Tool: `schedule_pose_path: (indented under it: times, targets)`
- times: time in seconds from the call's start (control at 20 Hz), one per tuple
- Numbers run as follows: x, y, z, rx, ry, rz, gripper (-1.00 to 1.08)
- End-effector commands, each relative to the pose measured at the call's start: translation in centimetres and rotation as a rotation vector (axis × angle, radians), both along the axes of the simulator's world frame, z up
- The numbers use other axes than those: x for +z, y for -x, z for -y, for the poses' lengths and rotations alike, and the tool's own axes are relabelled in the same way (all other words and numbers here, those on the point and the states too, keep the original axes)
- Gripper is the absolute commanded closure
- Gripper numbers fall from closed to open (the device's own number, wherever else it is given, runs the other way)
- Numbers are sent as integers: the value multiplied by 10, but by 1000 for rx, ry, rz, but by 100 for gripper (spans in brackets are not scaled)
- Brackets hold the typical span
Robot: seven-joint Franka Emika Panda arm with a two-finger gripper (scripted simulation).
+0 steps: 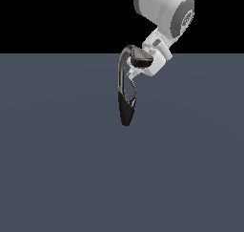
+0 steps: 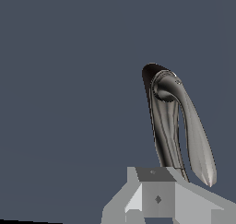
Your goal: Turn on the faucet by rotating a designated handle.
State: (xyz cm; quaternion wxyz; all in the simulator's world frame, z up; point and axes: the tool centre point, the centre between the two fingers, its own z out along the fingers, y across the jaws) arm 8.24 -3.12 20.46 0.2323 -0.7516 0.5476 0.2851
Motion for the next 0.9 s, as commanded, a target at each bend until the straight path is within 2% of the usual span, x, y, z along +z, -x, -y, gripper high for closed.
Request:
schedule_pose_path:
  times: [0.0, 0.25, 0.6, 0.85]
  targets:
    - [-11, -4, 2, -30, -10, -19, 108]
    - [-24, -9, 5, -62, -20, -42, 108]
    - [-27, -9, 6, -67, -22, -46, 108]
    - [-24, 3, 6, -67, -22, -46, 108]
